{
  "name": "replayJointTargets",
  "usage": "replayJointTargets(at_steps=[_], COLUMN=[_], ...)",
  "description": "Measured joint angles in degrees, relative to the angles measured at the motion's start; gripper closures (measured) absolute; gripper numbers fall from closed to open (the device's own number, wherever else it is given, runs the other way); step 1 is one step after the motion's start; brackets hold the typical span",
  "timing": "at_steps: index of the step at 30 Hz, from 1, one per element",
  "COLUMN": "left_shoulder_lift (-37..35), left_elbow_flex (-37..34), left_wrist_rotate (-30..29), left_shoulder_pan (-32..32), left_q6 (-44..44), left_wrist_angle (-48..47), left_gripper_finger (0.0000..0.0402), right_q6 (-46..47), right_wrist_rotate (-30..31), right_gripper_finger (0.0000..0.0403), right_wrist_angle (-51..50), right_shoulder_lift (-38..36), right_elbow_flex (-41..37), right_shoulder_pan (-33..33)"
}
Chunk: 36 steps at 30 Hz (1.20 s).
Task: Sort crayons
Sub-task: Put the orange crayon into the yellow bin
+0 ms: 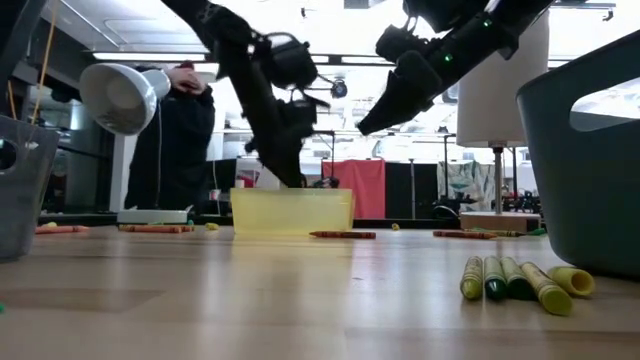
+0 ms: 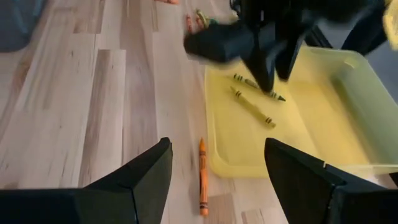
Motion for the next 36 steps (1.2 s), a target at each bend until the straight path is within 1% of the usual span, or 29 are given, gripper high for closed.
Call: replayJointTargets(at_steps=[3, 5, 6, 7, 10, 12, 15, 17, 19, 21, 26, 28, 31, 36], left_shoulder_lift=[-3.9, -7.7, -9.9, -12.3, -19.7, -23.9, -28.8, -31.4, -34.0, -36.2, -40.2, -41.6, -42.9, -43.5], left_elbow_flex=[0.2, -2.7, -5.3, -8.3, -19.3, -26.7, -35.1, -38.5, -40.7, -41.4, -41.3, -41.4, -41.4, -41.4], left_wrist_rotate=[0.5, 0.5, 0.5, 0.5, 1.5, 1.6, 1.6, 1.6, 1.6, 1.6, 1.6, 1.5, 1.5, 1.4], left_shoulder_pan=[-0.6, -1.7, -2.5, -3.4, -6.3, -8.4, -11.1, -12.6, -13.6, -14.4, -15.9, -16.3, -16.8, -16.9], left_q6=[0.0, -0.3, -0.3, -0.4, -1.4, -1.3, 1.9, 4.6, 6.6, 8.0, 9.7, 9.8, 9.8, 9.8], left_wrist_angle=[-2.3, 0.5, 2.9, 6.1, 20.9, 30.5, 41.8, 47.2, 48.9, 49.2, 48.4, 47.5, 44.9, 44.0], left_gripper_finger=[0.0258, 0.0253, 0.0252, 0.0251, 0.0251, 0.0253, 0.0254, 0.0253, 0.0252, 0.0252, 0.0252, 0.0252, 0.0253, 0.0252], right_q6=[0.0, 1.0, 1.6, 2.5, 5.4, 6.1, 4.1, 1.5, -0.6, -1.7, -1.5, -1.0, 0.3, 1.0], right_wrist_rotate=[0.0, 0.0, -0.3, -0.6, -1.5, -2.6, -4.3, -5.1, -5.7, -5.8, -4.7, -2.8, 0.3, 1.1], right_gripper_finger=[0.0155, 0.0155, 0.0155, 0.0155, 0.0155, 0.0155, 0.0155, 0.0155, 0.0155, 0.0155, 0.0155, 0.0155, 0.0155, 0.0156], right_wrist_angle=[-2.3, -3.9, -5.1, -6.2, -8.9, -8.7, -7.3, -6.7, -6.7, -5.3, 2.3, 4.3, 4.1, 4.1], right_shoulder_lift=[0.0, 0.0, 0.0, 0.1, 0.9, 2.2, 5.7, 8.7, 11.7, 14.4, 19.8, 20.9, 21.1, 21.5], right_elbow_flex=[0.0, 0.0, 0.0, 0.0, 0.0, 0.0, 0.0, 0.0, 0.0, 0.0, 0.0, 0.0, 0.0, 0.0], right_shoulder_pan=[0.0, 0.0, 0.0, 0.0, 0.0, 0.0, 0.0, 0.0, 0.0, 0.0, 0.0, 0.0, 0.0, -0.4])
